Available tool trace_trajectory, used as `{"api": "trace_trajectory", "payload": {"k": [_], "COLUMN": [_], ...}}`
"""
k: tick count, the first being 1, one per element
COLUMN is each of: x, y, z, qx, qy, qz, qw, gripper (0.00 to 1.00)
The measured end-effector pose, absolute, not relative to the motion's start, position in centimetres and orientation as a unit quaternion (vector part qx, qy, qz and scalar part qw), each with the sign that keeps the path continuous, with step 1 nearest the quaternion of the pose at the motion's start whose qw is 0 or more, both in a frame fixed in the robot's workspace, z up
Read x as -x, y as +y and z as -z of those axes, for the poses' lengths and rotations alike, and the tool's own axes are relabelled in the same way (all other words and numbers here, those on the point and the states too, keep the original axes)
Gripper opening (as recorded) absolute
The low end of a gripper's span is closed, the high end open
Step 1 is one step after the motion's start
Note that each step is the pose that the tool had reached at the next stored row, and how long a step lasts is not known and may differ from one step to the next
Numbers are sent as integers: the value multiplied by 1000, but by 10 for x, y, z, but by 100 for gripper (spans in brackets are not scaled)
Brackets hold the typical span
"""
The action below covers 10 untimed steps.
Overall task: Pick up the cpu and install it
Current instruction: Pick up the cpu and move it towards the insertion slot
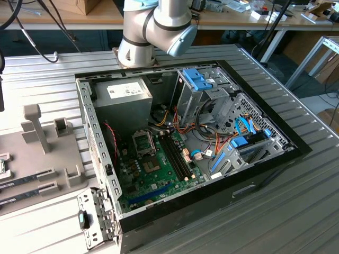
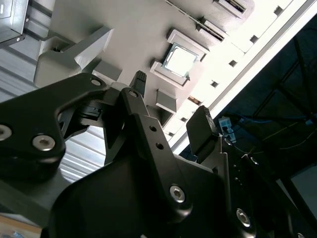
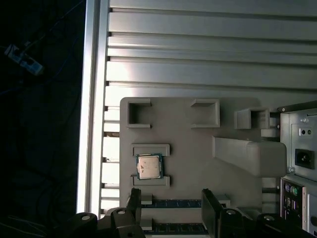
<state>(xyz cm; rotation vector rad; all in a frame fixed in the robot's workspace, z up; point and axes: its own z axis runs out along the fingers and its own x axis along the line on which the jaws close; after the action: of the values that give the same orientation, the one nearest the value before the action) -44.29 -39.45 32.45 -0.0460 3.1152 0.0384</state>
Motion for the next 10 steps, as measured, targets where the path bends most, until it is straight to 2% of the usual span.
{"api": "trace_trajectory", "payload": {"k": [10], "x": [443], "y": [-393], "z": [-323], "qx": [15], "qy": [1000], "qz": [-12], "qw": [13], "gripper": [60]}}
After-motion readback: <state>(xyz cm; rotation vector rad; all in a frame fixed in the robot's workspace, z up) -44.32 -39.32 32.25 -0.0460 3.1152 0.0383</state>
